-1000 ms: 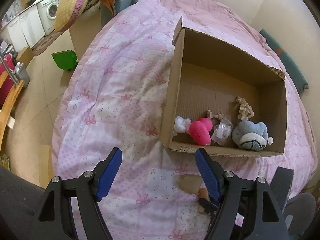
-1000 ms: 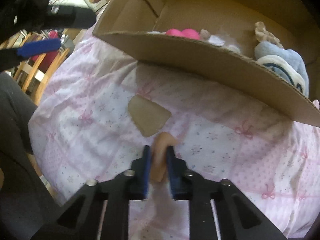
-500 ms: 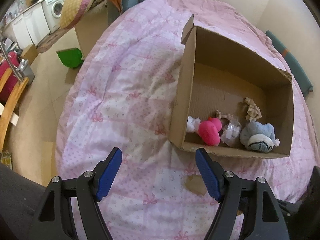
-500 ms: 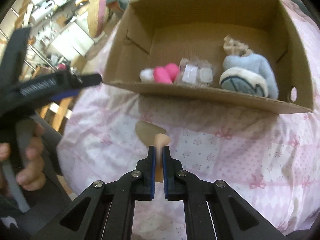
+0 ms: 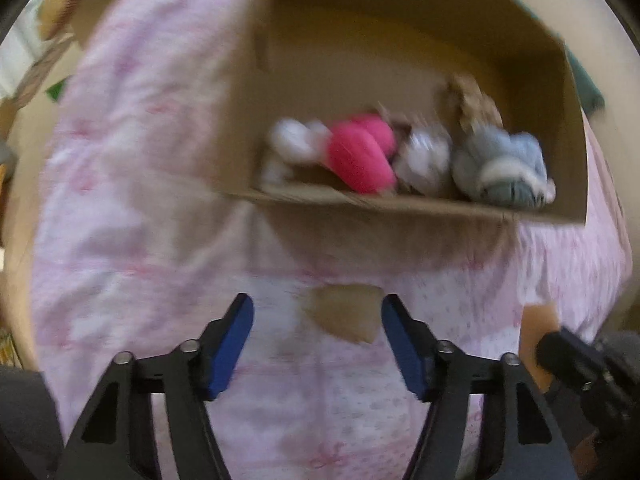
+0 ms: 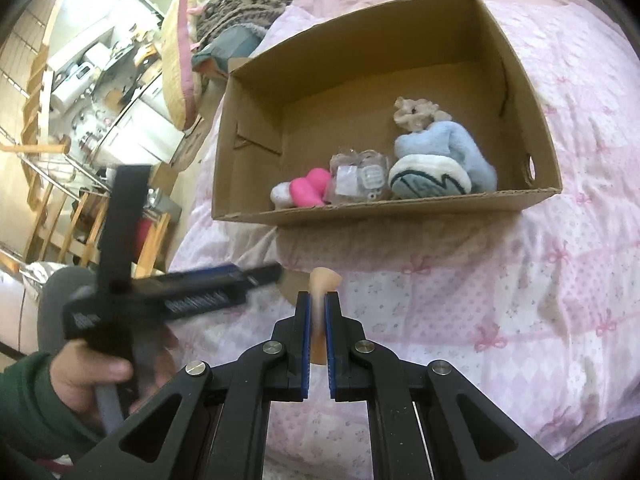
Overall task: Organize soft objects
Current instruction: 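Grasp the tan rectangular sponge with the left tool while the right tool holds the peach sponge, then lower both sponges into the box and open both tools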
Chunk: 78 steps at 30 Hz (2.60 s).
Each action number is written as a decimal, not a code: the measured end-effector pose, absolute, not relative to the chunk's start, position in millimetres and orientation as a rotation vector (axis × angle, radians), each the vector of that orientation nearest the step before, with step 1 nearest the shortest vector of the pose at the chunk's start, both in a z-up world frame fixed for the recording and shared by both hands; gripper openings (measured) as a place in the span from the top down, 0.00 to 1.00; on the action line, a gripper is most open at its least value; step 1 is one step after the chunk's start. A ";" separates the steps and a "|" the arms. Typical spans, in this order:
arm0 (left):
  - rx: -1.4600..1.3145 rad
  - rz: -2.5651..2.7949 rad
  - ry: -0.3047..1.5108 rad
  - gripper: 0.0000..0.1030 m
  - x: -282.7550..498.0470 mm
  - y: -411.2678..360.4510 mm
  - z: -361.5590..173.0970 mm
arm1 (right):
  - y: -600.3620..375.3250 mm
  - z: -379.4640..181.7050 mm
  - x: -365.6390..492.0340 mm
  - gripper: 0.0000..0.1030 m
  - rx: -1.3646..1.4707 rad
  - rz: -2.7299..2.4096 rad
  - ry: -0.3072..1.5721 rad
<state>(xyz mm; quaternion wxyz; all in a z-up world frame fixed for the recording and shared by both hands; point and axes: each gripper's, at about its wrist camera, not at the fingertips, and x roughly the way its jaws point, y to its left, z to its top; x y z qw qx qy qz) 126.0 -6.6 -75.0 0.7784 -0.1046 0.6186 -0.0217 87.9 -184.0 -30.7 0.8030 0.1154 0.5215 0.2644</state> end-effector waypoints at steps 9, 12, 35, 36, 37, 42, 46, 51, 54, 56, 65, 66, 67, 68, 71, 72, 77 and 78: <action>-0.227 -0.088 1.376 0.85 136.6 -20.8 -93.5 | -185.2 -33.3 93.0 0.92 0.256 0.559 1.124; -0.267 -0.144 1.341 0.91 131.3 -22.8 -81.3 | -183.7 -36.4 94.9 0.92 0.249 0.551 1.134; -0.123 -0.108 1.008 0.92 90.2 -6.9 47.9 | -185.3 -9.7 96.8 0.92 0.262 0.549 1.044; -0.109 -0.101 0.991 0.92 93.7 -9.5 51.3 | -185.3 -4.7 97.5 0.92 0.257 0.548 1.031; -0.099 -0.094 0.972 0.92 96.9 -8.3 57.3 | -185.3 1.2 98.8 0.92 0.254 0.549 1.016; -0.101 -0.079 0.957 0.92 126.4 -5.5 61.3 | -183.3 28.5 112.2 0.92 0.217 0.567 0.944; -0.078 -0.066 0.953 0.92 148.3 -6.9 60.8 | -184.0 42.1 133.8 0.92 0.166 0.574 0.866; -0.042 -0.053 0.950 0.92 170.6 -13.2 49.7 | -190.8 36.6 165.7 0.92 0.202 0.538 0.843; -0.037 -0.052 0.926 0.92 179.3 -15.5 42.2 | -193.6 25.2 175.7 0.92 0.229 0.518 0.847; -0.036 -0.054 0.915 0.91 184.3 -17.4 34.0 | -193.4 16.4 177.7 0.92 0.227 0.507 0.864; 0.020 -0.042 0.919 0.90 186.1 -25.0 3.2 | -186.2 -9.2 180.7 0.92 0.168 0.480 0.928; 0.016 -0.041 0.919 0.90 185.8 -23.6 2.1 | -185.4 -10.6 180.8 0.92 0.165 0.479 0.932; 0.013 -0.041 0.921 0.90 185.5 -22.7 1.3 | -184.2 -11.5 180.7 0.92 0.161 0.480 0.935; 0.008 -0.039 0.925 0.90 185.3 -21.5 0.3 | -183.0 -12.1 180.5 0.92 0.157 0.482 0.937; -0.023 -0.041 0.940 0.88 185.6 -17.6 -2.8 | -180.4 -13.1 179.6 0.92 0.149 0.487 0.936; -0.030 -0.042 0.940 0.88 185.6 -17.1 -2.9 | -180.0 -13.2 179.5 0.92 0.148 0.490 0.935; -0.032 -0.046 0.914 0.86 183.6 -19.3 2.1 | -181.6 -14.0 179.9 0.92 0.157 0.487 0.936; -0.030 -0.048 0.912 0.86 183.1 -20.0 2.2 | -182.2 -13.7 180.1 0.92 0.160 0.487 0.934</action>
